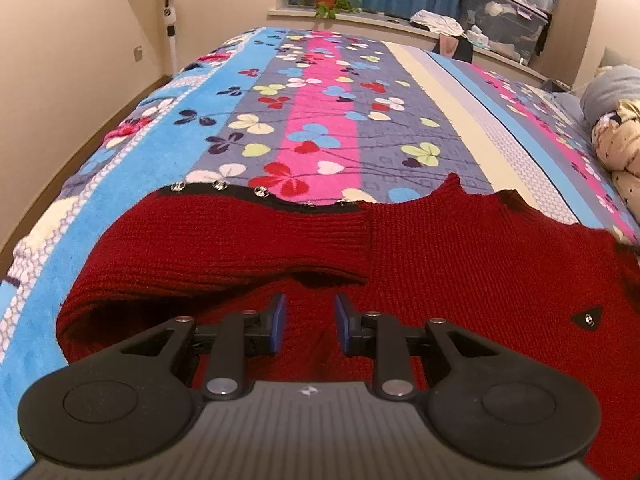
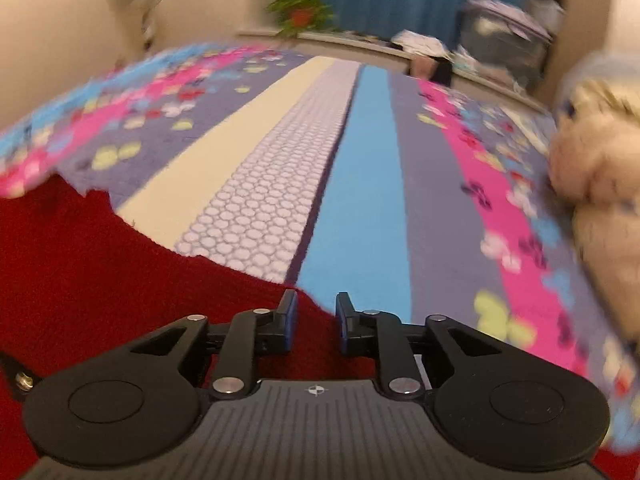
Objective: Fold small clothes
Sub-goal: 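Fold the placket over the body with the left gripper while the right gripper grasps it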
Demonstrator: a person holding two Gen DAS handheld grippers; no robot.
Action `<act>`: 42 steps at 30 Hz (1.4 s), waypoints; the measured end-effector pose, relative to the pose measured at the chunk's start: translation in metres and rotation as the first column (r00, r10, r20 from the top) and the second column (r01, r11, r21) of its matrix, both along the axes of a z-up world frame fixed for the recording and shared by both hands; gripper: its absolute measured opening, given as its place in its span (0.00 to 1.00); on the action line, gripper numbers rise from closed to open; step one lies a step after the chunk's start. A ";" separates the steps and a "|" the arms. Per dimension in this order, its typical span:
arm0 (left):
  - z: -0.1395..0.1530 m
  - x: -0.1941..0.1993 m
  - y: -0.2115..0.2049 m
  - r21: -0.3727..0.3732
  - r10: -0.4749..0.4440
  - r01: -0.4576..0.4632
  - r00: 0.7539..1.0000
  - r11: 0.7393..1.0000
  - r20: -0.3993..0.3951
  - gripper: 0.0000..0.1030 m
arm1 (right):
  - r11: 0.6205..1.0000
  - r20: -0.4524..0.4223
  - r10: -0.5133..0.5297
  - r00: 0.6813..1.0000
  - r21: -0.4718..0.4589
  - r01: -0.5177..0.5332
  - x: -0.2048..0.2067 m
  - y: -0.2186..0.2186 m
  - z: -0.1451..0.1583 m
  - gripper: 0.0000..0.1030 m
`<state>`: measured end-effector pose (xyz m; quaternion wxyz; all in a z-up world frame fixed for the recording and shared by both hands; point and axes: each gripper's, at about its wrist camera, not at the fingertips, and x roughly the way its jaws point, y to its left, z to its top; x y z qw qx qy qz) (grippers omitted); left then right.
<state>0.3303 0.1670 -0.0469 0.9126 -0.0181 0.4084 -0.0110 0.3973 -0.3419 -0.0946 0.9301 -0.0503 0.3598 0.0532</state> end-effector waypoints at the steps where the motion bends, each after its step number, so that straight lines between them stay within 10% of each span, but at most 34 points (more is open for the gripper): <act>1: -0.002 0.001 0.001 -0.004 0.007 -0.007 1.000 1.000 -0.009 0.30 | 1.000 -0.084 -0.004 0.996 -0.028 0.001 0.000 -0.001 -0.014 0.25; 4: -0.004 0.001 0.007 -0.001 0.029 -0.029 0.999 1.000 -0.022 0.30 | 0.993 -0.083 -0.046 0.995 -0.113 0.036 -0.009 0.001 -0.025 0.25; 20: -0.010 0.017 0.033 -0.226 0.122 -0.120 0.993 0.967 -0.008 0.61 | 0.967 -0.045 -0.112 0.993 0.224 0.120 -0.191 0.059 0.051 0.57; 26: -0.014 0.019 0.054 -0.302 0.244 -0.235 0.970 0.924 -0.010 0.61 | 1.000 -0.164 0.014 0.986 0.028 -0.009 -0.200 0.106 0.017 0.58; 30: -0.018 0.020 0.062 -0.292 0.299 -0.288 0.954 0.912 -0.008 0.54 | 0.997 -0.218 0.004 0.976 -0.072 -0.020 -0.191 0.122 -0.005 0.70; 34: -0.007 0.017 0.059 -0.260 0.310 -0.286 0.949 0.922 0.055 0.13 | 0.999 -0.233 -0.024 0.972 -0.032 0.017 -0.181 0.119 -0.002 0.72; 37: 0.015 0.009 0.038 -0.184 0.287 -0.260 0.948 0.948 0.136 0.11 | 0.999 -0.213 -0.026 0.977 -0.037 0.019 -0.178 0.122 -0.003 0.69; 42: 0.053 -0.018 -0.005 -0.391 0.171 -0.066 0.956 0.918 0.239 0.10 | 0.999 -0.121 -0.001 0.993 -0.051 -0.005 -0.171 0.134 0.009 0.46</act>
